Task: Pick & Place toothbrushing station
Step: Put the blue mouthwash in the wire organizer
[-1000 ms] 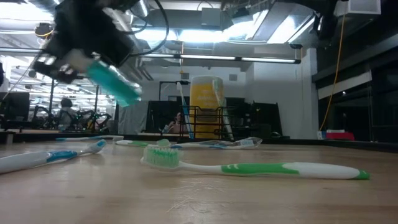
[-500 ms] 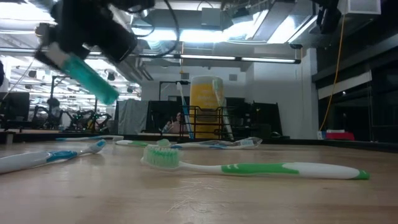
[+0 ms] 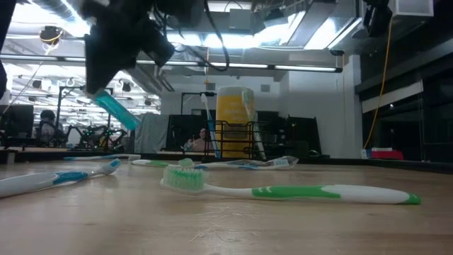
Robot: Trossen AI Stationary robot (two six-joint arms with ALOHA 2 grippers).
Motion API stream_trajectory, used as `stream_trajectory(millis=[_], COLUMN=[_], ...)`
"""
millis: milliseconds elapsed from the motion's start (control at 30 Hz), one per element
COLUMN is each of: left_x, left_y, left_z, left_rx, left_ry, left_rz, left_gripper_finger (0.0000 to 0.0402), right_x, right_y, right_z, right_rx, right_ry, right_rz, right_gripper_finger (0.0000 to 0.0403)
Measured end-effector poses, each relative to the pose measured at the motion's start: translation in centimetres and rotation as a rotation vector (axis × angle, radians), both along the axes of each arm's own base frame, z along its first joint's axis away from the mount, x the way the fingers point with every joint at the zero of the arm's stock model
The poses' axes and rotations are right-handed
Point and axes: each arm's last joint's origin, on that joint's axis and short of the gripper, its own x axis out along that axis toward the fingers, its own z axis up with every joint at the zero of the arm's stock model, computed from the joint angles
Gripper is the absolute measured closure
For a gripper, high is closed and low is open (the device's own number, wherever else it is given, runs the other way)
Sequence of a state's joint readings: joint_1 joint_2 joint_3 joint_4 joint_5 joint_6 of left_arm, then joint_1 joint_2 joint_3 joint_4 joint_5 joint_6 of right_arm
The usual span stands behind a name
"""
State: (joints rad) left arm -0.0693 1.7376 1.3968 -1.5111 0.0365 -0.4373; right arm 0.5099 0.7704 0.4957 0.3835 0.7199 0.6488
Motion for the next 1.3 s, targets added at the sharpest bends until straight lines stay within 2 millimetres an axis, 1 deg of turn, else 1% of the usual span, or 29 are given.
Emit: stream_trajectory(millis=[67, 133, 267, 433, 533, 667, 833, 933, 1100, 1300], left_x=[-0.1, 0.1, 0.0, 0.5, 0.4, -0.5, -1.8, -2.4, -2.8, -3.0], left_y=[-0.3, -0.4, -0.2, -0.2, -0.2, -0.3, -0.1, -0.1, 0.0, 1.2], left_z=[0.2, 0.4, -0.1, -2.1, -4.2, -5.9, -7.2, -7.6, -7.9, -8.1], left_rx=[0.09, 0.134, 0.113, 0.103, 0.064, -0.005, -0.051, -0.075, -0.082, -0.09], left_ry=[0.052, 0.039, 0.067, 0.16, 0.248, 0.328, 0.397, 0.424, 0.445, 0.455], left_rz=[-0.104, -0.178, -0.23, -0.353, -0.41, -0.421, -0.416, -0.417, -0.413, -0.364], left_gripper_finger=[0.0318, 0.0318, 0.0318, 0.0318, 0.0318, 0.0318, 0.0318, 0.0318, 0.0318, 0.0318], right_x=[0.0, 0.0, 0.0, 0.0, -0.1, -0.1, -0.3, -0.3, -0.3, -0.3], right_y=[0.0, 0.0, 0.0, 0.0, 0.0, 0.1, 0.3, 0.3, 0.3, 0.3], right_z=[0.0, 0.0, 0.0, 0.0, 0.1, 0.3, 0.3, 0.3, 0.4, 0.5], right_rx=[-0.004, -0.005, -0.012, -0.021, -0.018, -0.021, -0.039, -0.053, -0.062, -0.074], right_ry=[0.002, 0.002, 0.005, 0.004, -0.004, -0.015, -0.013, -0.011, -0.014, -0.018], right_rz=[-0.009, -0.012, -0.021, -0.024, -0.023, -0.017, -0.032, -0.033, -0.033, -0.028], right_gripper_finger=[0.0257, 0.0257, 0.0257, 0.0257, 0.0257, 0.0257, 0.0257, 0.0257, 0.0257, 0.0257])
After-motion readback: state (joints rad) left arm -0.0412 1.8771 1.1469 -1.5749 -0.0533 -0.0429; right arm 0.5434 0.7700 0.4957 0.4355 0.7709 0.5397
